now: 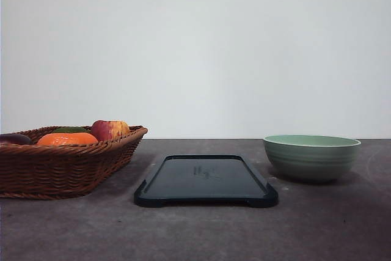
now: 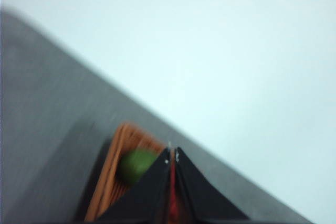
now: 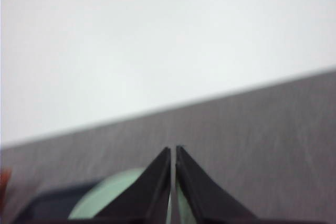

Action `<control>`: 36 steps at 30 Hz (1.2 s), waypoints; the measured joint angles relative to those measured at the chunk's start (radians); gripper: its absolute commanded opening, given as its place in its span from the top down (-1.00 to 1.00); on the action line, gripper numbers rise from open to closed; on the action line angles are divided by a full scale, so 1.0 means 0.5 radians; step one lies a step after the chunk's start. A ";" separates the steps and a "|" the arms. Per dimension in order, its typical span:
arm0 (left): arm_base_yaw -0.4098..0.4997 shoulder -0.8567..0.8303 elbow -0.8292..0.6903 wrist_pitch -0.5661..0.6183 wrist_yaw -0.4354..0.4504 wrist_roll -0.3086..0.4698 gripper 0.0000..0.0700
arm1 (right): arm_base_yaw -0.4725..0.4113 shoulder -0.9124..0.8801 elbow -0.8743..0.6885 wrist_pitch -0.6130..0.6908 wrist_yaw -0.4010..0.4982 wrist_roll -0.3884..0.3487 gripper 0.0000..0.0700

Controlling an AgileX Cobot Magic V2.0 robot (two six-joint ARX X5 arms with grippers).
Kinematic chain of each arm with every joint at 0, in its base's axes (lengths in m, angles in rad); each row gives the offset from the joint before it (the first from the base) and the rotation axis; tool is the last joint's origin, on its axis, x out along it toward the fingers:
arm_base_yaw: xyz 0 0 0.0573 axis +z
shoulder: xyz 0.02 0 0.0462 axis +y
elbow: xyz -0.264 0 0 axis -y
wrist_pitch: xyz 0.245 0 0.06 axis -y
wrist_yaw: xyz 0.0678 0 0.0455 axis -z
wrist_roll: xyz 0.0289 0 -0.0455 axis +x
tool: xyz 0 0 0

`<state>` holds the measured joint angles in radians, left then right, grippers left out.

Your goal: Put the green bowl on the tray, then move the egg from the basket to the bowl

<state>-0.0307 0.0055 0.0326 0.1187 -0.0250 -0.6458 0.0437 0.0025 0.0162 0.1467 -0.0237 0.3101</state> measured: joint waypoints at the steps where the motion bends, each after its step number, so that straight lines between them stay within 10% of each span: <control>1: 0.000 0.000 0.000 0.064 0.000 0.055 1.00 | 0.000 0.000 0.000 0.061 0.024 -0.006 0.98; 15: 0.000 0.293 0.271 0.136 -0.008 0.496 1.00 | 0.000 0.318 0.287 0.125 0.024 -0.138 0.98; 36: -0.001 1.666 1.481 -1.009 0.536 0.852 1.00 | 0.000 1.642 1.258 -0.853 -0.374 -0.425 0.98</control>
<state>-0.0311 0.8385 0.7731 -0.3860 0.2429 -0.2199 0.0437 0.8235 0.6452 -0.2795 -0.2108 0.0978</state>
